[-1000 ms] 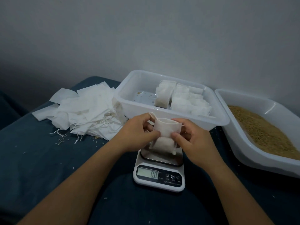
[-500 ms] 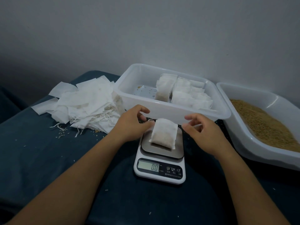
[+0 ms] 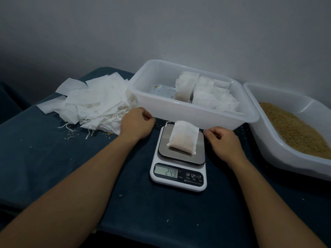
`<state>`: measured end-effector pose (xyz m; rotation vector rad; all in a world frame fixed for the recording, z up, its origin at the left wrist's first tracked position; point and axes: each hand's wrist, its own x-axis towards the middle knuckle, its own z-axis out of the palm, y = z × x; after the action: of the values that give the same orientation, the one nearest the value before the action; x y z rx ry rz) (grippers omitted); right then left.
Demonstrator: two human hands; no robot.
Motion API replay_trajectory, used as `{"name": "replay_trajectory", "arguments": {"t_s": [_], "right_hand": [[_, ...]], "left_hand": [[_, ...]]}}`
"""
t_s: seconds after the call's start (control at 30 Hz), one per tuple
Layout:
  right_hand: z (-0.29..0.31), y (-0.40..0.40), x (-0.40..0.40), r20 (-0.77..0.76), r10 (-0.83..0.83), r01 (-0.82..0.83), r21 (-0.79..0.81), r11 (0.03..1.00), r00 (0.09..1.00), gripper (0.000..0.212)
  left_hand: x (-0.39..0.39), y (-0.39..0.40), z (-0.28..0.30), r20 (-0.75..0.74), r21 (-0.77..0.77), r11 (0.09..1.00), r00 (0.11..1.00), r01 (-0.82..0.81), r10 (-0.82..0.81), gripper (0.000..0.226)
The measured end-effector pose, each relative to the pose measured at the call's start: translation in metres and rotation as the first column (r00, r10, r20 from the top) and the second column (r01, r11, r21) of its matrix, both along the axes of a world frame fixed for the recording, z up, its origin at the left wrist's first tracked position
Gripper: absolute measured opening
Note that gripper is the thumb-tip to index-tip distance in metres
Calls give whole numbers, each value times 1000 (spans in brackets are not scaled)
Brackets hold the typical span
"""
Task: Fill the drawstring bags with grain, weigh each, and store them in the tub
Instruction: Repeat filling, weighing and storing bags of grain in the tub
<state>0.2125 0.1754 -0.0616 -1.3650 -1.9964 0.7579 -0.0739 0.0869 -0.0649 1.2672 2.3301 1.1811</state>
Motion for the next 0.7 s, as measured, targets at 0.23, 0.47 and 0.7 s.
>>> {"name": "replay_trajectory", "arguments": {"t_s": [0.23, 0.47, 0.7], "right_hand": [[4, -4, -4, -93, -22, 23, 9, 1000, 995, 19], [20, -14, -25, -90, 134, -129, 54, 990, 987, 24], [25, -18, -37, 13, 173, -173, 84, 981, 985, 16]], "left_hand": [[1, 0, 1, -7, -6, 1000, 1000, 18, -18, 3], [3, -2, 1, 7, 6, 1000, 1000, 28, -29, 3], [3, -1, 1, 27, 14, 999, 999, 37, -38, 2]]}}
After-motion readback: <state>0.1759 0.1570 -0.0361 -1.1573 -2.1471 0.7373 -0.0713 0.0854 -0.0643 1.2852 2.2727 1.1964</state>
